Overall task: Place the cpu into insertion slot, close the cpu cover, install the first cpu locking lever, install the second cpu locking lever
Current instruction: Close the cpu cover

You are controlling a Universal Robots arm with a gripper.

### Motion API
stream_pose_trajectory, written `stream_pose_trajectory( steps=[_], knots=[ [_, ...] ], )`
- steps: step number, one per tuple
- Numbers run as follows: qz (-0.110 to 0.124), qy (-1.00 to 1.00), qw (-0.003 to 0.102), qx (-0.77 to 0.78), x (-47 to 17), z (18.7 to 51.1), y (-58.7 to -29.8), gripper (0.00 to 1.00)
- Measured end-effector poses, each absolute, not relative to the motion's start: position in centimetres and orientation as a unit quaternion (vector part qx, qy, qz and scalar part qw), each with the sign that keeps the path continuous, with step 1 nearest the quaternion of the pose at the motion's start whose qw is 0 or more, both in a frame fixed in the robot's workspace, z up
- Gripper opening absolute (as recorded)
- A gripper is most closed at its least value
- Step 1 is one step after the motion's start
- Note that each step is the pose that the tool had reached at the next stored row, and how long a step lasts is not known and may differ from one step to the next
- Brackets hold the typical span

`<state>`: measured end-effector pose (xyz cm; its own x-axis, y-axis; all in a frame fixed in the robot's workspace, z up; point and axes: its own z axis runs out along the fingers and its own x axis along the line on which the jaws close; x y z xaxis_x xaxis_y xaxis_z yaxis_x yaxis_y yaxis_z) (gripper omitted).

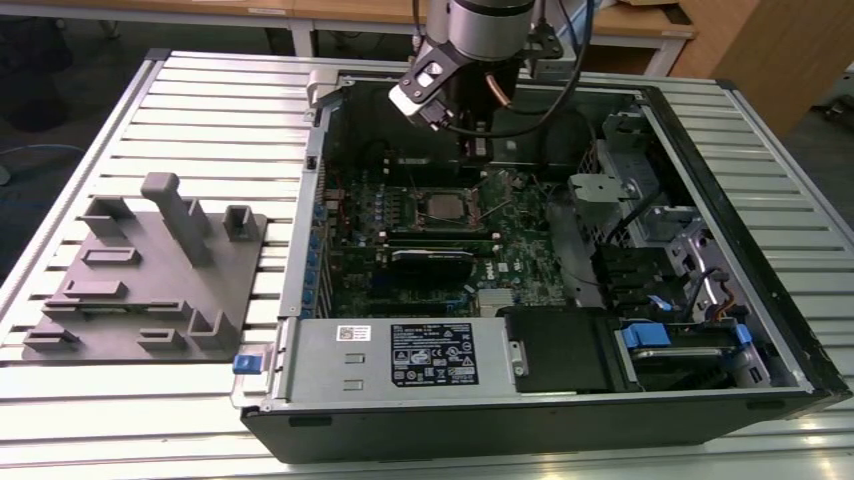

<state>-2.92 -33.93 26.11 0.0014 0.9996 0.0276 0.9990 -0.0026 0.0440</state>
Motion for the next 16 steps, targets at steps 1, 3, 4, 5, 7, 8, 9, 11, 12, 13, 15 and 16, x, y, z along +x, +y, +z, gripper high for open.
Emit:
stream_pose_trajectory(
  steps=[1,3,4,5,7,8,9,11,12,13,15,16],
  knots=[
    [0.025,0.706,0.006,0.708,-2.8,26.1,-33.9,0.11],
    [0.025,0.706,0.006,0.708,-2.4,26.1,-33.9,0.11],
    [0.025,0.706,0.006,0.708,-2.2,26.1,-33.9,0.11],
    [0.025,0.706,0.006,0.708,-2.0,26.1,-33.9,0.11],
    [0.025,0.706,0.006,0.708,-1.7,26.1,-33.9,0.11],
    [0.025,0.706,0.006,0.708,-1.7,26.1,-33.9,0.11],
    [0.025,0.706,0.006,0.708,-1.7,26.1,-33.9,0.11],
    [0.025,0.706,0.006,0.708,-1.7,26.2,-33.9,0.11],
    [0.025,0.706,0.006,0.708,-1.7,26.3,-33.9,0.11],
    [0.025,0.706,0.006,0.708,-1.7,26.3,-33.9,0.11],
    [0.026,0.706,0.006,0.708,-1.7,26.3,-33.9,0.11],
    [0.026,0.706,0.006,0.708,-1.7,26.3,-33.9,0.11]
  ],
)
